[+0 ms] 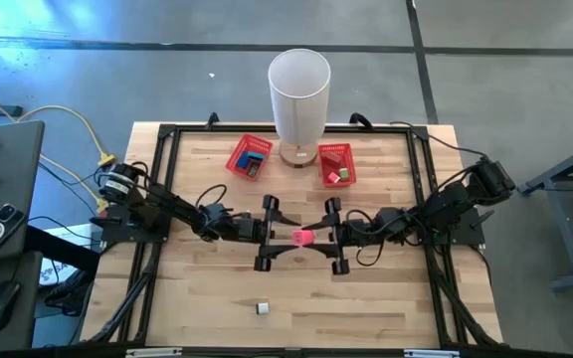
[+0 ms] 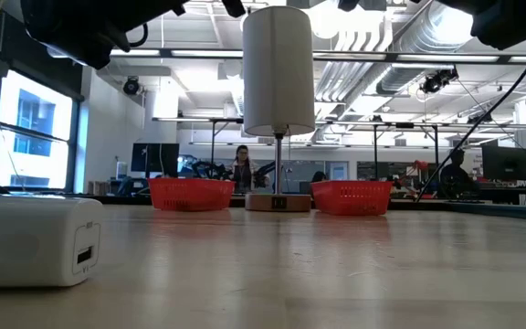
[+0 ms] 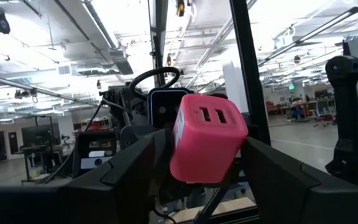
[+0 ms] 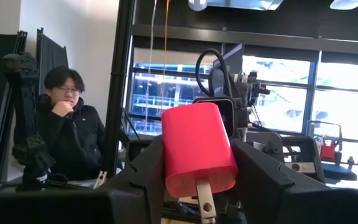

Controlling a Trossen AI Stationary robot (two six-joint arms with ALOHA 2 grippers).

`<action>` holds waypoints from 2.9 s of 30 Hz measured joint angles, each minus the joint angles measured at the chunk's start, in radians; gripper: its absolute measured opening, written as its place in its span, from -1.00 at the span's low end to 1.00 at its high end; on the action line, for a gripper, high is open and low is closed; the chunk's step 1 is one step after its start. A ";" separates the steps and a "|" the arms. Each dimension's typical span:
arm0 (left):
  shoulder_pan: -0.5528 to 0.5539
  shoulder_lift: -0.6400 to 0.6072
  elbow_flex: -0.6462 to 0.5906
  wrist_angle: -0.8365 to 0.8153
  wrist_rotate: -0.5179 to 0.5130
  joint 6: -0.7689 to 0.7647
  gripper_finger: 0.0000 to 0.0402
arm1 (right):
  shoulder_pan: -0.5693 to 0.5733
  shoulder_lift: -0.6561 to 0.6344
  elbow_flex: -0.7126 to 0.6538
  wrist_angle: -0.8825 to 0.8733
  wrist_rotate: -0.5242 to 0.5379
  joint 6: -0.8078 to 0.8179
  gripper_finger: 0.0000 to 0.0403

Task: Sort adapters and digital timers
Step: Put the pink charger adapter into the right red bin

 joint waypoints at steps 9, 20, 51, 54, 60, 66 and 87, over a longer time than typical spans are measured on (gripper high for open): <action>0.000 0.000 0.000 -0.002 0.025 0.003 0.01 | 0.000 0.000 0.000 -0.015 -0.001 0.001 -0.29; 0.000 0.000 0.000 0.003 0.035 -0.022 -0.40 | -0.002 -0.001 0.000 -0.035 -0.010 0.019 -0.30; -0.002 -0.001 0.000 -0.003 0.040 -0.099 -0.50 | -0.024 -0.001 0.000 -0.054 -0.059 0.055 -0.30; -0.004 -0.001 0.000 -0.008 0.043 -0.083 -0.50 | -0.024 0.000 0.000 -0.056 -0.060 0.053 -0.30; -0.001 -0.001 0.000 -0.017 0.054 -0.070 -0.49 | -0.024 0.000 0.000 -0.059 -0.060 0.053 -0.30; -0.004 -0.001 0.000 -0.032 0.057 -0.032 -0.31 | -0.024 0.000 0.000 -0.062 -0.060 0.053 -0.30; -0.004 -0.002 0.000 -0.037 0.019 -0.025 0.14 | -0.025 0.001 0.000 -0.056 -0.018 0.033 -0.31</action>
